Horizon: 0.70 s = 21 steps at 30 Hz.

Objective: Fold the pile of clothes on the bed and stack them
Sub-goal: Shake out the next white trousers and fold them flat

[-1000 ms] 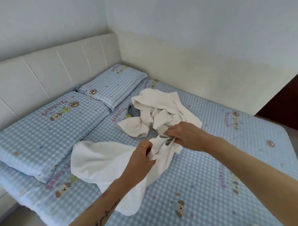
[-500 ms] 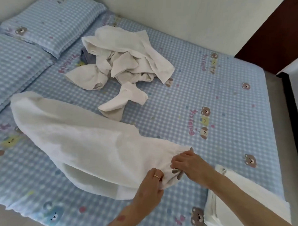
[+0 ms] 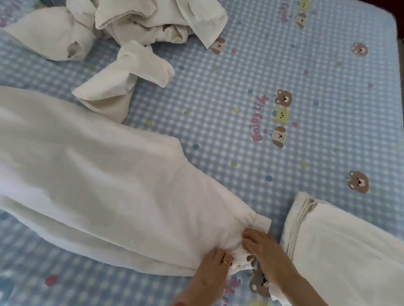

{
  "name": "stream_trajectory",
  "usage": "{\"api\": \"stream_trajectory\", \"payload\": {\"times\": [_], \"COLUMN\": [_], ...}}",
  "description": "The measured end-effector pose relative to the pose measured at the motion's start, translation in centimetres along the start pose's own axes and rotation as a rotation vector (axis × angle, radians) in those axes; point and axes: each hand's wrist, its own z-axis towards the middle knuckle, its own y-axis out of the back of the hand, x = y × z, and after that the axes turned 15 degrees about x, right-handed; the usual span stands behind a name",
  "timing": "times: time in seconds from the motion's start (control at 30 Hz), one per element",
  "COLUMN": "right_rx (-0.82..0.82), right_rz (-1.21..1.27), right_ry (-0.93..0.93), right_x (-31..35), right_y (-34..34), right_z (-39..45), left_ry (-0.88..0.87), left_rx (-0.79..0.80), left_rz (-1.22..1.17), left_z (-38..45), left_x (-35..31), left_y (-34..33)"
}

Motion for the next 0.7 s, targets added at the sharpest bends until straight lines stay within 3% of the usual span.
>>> {"api": "stream_trajectory", "payload": {"times": [0.1,0.23,0.37,0.47,0.53,0.7], "right_rx": [0.052,-0.086,-0.366,-0.399,-0.396,-0.441], "right_rz": [-0.013,0.11,0.098,0.169,0.22,0.267], "right_ry": [0.014,-0.055,-0.033,0.02,0.081,0.168], "right_x": [-0.6,0.6,8.8,17.1,21.8,31.6], "right_y": [-0.4,0.9,4.9,8.5,10.0,13.6], "right_z": [0.6,-0.3,1.1,3.2,5.9,11.8], "left_ry": [0.041,0.094,0.479,0.876,1.001,1.066], "left_rx": [0.032,-0.176,-0.686,-0.907,-0.977,-0.964], "left_rz": [0.066,0.041,-0.224,-0.476,-0.513,-0.508], "left_z": [-1.2,-6.6,-14.9,-20.7,-23.6,-26.2], "left_x": [0.1,2.3,10.2,18.1,23.4,34.9], "left_y": [-0.2,1.9,8.3,14.6,19.1,26.3]}}
